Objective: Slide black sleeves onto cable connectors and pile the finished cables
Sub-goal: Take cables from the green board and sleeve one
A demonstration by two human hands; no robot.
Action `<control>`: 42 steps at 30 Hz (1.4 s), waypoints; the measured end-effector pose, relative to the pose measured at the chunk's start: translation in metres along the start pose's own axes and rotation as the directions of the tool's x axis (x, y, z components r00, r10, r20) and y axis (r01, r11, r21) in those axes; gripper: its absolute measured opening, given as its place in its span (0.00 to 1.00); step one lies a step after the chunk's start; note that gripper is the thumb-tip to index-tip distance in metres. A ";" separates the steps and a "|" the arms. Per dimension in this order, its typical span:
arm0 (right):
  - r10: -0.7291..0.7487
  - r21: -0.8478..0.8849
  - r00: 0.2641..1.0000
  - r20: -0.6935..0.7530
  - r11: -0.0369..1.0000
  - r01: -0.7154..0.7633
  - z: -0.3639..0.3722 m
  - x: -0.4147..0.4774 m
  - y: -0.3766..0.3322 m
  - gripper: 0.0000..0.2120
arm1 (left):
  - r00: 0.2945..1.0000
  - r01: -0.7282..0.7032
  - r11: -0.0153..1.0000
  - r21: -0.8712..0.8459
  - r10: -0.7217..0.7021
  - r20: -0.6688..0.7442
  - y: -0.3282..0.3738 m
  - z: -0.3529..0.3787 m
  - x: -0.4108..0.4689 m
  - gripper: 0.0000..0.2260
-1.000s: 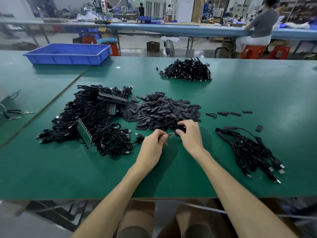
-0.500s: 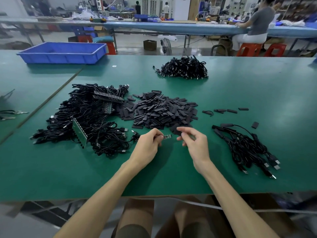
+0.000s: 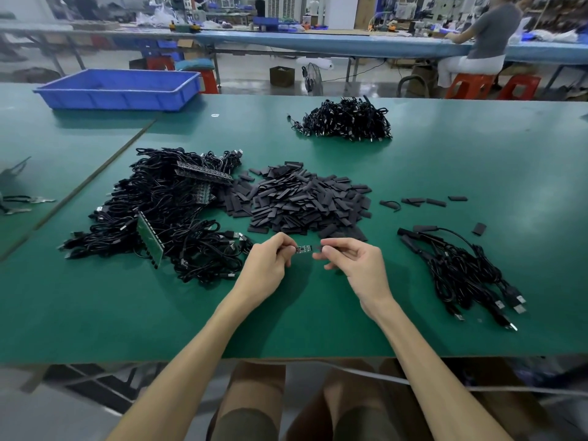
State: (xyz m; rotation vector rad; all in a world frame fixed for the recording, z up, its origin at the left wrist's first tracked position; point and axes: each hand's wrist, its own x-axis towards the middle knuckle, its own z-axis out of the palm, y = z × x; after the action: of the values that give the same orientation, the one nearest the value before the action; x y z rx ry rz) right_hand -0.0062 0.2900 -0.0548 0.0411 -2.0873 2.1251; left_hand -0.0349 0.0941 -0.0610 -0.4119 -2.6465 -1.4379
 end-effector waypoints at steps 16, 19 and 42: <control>0.035 -0.144 0.996 0.083 0.989 -0.022 0.005 0.000 -0.003 0.09 | 1.000 -0.022 1.000 0.001 0.022 0.020 0.001 -0.002 0.000 0.07; 0.008 -0.272 0.997 0.075 0.962 0.012 0.008 0.000 -0.001 0.04 | 0.999 -0.021 1.000 0.010 0.021 0.032 0.002 -0.001 0.000 0.07; -0.136 -0.533 0.990 0.034 0.836 0.134 0.008 -0.002 -0.005 0.10 | 1.000 -0.017 1.000 0.023 0.017 0.002 0.006 -0.001 -0.002 0.07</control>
State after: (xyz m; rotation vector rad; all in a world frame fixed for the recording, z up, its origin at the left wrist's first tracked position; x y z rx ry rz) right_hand -0.0044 0.2820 -0.0499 0.1103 -2.5096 1.3958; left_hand -0.0309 0.0961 -0.0563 -0.4319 -2.6519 -1.4015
